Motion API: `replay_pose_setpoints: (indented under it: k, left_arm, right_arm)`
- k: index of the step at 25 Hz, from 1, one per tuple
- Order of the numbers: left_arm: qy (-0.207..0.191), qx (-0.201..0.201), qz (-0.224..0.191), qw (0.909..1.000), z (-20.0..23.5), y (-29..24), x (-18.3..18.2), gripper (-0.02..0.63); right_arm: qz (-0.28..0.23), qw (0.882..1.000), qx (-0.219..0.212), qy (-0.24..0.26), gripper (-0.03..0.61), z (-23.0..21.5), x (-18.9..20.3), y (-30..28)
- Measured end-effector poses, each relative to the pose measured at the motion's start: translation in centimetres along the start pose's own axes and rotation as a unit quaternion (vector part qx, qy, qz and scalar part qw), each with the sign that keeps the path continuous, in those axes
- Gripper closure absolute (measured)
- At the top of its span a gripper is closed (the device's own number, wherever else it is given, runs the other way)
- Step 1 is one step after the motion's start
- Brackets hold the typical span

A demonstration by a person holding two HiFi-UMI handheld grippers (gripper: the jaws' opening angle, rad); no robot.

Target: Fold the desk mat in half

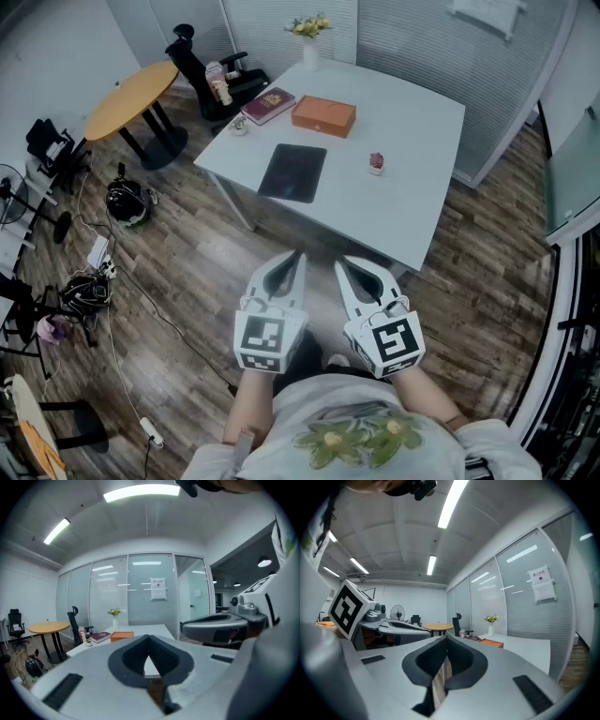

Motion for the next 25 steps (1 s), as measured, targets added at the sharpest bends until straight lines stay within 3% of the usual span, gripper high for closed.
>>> replay_pose_setpoints:
  k: [7, 17, 19, 22, 23, 25]
  left_arm:
    - [-0.020, 0.019, 0.010, 0.9996, 3.5, -2.0, 0.1, 0.609]
    - [-0.015, 0.047, 0.025, 0.9984, 9.6, -4.4, 0.7, 0.606]
    - [-0.016, 0.056, 0.029, 0.9979, 10.8, -4.7, 0.8, 0.573]
    - [-0.028, 0.078, 0.043, 0.9957, 12.2, -5.3, 1.0, 0.459]
    - [-0.034, 0.083, 0.048, 0.9948, 12.7, -5.5, 1.1, 0.430]
    - [-0.046, 0.090, 0.056, 0.9933, 14.0, -5.8, 1.4, 0.398]
  right_arm:
    - [0.005, 1.000, 0.001, 0.000, 0.561, 0.1, 0.1, -4.3]
    - [0.028, 0.999, 0.019, 0.008, 0.560, -0.4, 0.0, -10.1]
    - [0.035, 0.999, 0.027, 0.013, 0.560, -0.6, 0.1, -11.0]
    - [0.045, 0.998, 0.032, 0.020, 0.555, -0.9, 0.3, -12.5]
    - [0.049, 0.998, 0.032, 0.020, 0.541, -1.0, 0.4, -13.0]
    - [0.061, 0.998, 0.030, 0.019, 0.451, -1.1, 0.8, -14.3]
Point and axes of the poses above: the fingertips, and each gripper's own axes: y backward along the fingers, z to its left, x out of its underside, the point moved 1 cm from there along y, backward along the fingers, and after that the axes turned 11 degrees about x, right-handed, at the moved point
